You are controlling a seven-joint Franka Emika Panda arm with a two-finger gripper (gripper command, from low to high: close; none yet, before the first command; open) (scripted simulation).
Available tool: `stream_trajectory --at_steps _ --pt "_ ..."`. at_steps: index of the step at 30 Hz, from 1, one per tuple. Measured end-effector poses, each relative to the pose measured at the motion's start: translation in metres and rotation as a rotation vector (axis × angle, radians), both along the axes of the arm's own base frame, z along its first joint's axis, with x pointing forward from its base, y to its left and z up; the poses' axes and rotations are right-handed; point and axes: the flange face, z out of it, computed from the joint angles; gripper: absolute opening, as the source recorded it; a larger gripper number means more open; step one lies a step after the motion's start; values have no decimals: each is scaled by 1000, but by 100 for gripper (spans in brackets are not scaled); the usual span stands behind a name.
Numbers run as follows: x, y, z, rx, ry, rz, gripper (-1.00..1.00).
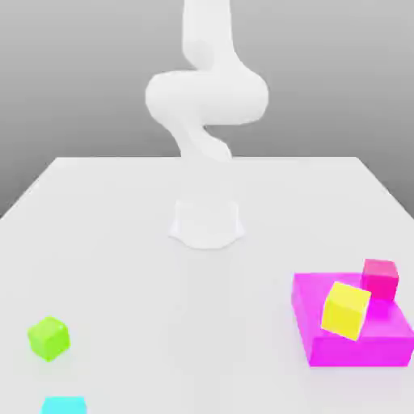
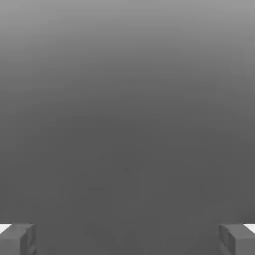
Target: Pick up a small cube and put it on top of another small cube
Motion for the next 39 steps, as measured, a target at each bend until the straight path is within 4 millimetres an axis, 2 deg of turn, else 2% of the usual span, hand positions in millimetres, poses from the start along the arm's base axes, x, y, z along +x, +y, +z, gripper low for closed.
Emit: stream_trajectory --at_steps 4,8,12,16,20,24,30,34,35,39 --pt "49 -20 -48 -16 99 -2 0" --pt "90 -42 -101 -27 195 -2 0" --pt "123 -66 -160 -33 291 -1 0" --pt "147 -92 -223 -35 386 1 0" --pt "160 -122 -291 -29 482 -4 0" --pt "166 -143 -362 -23 576 9 0" --pt "155 -176 -471 -4 717 23 0" --pt "152 -181 -534 0 739 26 0" --pt "151 -181 -546 0 739 26 -100" --pt "151 -181 -546 1 740 26 -100"
